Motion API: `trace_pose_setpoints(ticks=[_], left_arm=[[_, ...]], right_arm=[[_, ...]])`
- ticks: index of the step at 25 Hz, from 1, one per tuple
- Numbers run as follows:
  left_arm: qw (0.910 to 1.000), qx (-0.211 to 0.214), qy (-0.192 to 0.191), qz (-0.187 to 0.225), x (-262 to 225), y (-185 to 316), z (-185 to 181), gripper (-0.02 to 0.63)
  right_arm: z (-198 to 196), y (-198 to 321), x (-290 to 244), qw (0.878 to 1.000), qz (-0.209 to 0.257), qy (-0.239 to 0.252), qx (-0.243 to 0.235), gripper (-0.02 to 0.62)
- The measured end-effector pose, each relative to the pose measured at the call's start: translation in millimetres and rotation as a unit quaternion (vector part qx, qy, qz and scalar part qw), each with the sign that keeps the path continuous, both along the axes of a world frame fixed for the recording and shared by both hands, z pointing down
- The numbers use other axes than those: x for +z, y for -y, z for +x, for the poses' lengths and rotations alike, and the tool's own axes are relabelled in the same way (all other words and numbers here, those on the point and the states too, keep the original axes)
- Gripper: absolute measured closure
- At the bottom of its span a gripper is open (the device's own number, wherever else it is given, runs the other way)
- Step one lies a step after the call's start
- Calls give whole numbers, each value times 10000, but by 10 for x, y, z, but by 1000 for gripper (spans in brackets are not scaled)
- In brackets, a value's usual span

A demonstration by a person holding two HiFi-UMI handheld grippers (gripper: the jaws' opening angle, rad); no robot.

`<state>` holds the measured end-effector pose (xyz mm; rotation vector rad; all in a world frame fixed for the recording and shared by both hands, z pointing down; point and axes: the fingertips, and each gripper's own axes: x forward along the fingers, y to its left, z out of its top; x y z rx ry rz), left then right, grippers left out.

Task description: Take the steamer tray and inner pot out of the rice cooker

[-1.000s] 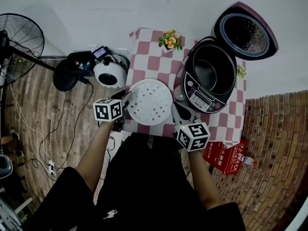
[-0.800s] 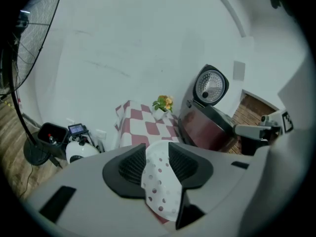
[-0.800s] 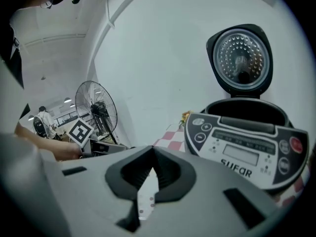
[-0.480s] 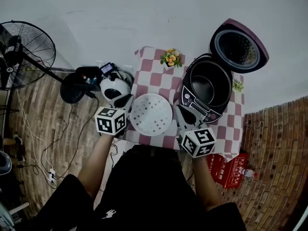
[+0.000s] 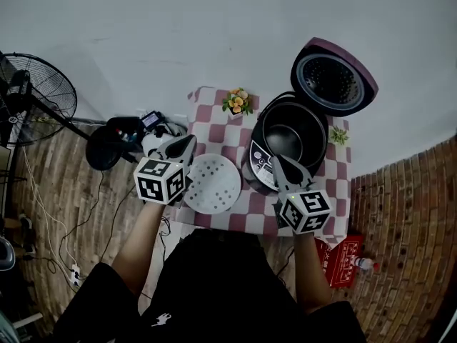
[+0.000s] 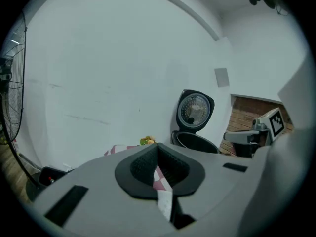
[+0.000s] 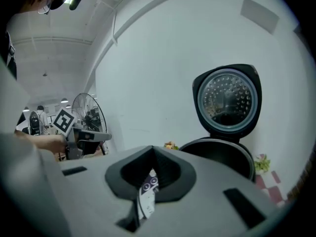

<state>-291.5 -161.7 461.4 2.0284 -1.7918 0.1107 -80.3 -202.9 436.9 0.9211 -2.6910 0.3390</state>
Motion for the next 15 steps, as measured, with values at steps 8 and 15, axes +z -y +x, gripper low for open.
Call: trace_pose_setpoints(ticks=[8, 15], left_arm=[[9997, 154, 138, 107, -225, 498, 399, 603], [9985, 382, 403, -12, -294, 1047, 885, 603]], right_arm=[[669, 556, -34, 9991, -19, -204, 358, 594], [1224, 1153, 126, 9956, -136, -541, 756, 594]])
